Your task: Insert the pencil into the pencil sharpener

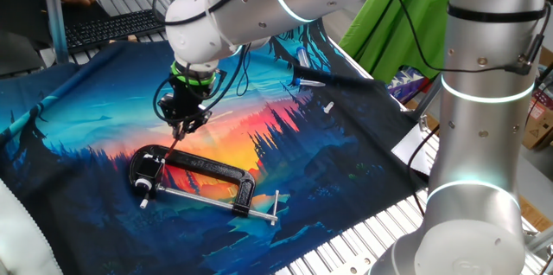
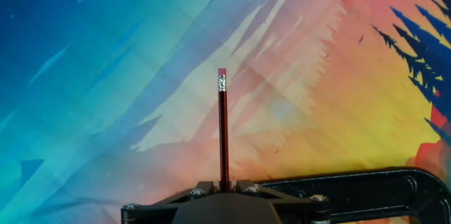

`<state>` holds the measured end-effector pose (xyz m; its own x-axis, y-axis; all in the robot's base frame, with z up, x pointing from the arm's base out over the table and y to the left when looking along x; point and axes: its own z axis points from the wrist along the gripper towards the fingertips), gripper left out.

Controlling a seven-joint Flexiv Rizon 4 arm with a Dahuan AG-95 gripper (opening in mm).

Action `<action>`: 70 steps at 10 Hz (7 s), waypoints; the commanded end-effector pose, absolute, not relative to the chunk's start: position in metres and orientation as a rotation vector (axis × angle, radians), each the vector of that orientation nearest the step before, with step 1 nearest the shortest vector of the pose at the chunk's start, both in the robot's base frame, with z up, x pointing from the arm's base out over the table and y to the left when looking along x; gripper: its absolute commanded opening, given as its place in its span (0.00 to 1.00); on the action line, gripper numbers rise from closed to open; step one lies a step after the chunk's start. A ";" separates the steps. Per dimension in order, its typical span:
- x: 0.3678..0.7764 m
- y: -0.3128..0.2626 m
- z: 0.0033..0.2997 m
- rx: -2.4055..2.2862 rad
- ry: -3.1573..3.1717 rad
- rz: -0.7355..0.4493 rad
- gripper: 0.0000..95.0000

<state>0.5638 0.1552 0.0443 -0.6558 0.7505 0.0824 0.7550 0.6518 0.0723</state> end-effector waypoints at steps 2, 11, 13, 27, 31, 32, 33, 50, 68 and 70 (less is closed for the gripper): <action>0.564 0.155 0.044 -1.285 -2.809 -0.156 0.00; 0.564 0.155 0.044 -1.242 -2.846 -0.098 0.00; 0.564 0.155 0.044 -1.223 -2.861 -0.089 0.00; 0.564 0.155 0.044 -1.224 -2.836 -0.072 0.00; 0.562 0.161 0.048 -1.242 -2.831 -0.069 0.00; 0.562 0.164 0.049 -1.240 -2.830 -0.072 0.00; 0.562 0.165 0.049 -1.237 -2.831 -0.072 0.00; 0.555 0.182 0.051 -1.259 -2.811 -0.105 0.00; 0.534 0.206 0.056 -1.294 -2.832 -0.096 0.00; 0.532 0.207 0.056 -1.303 -2.825 -0.101 0.00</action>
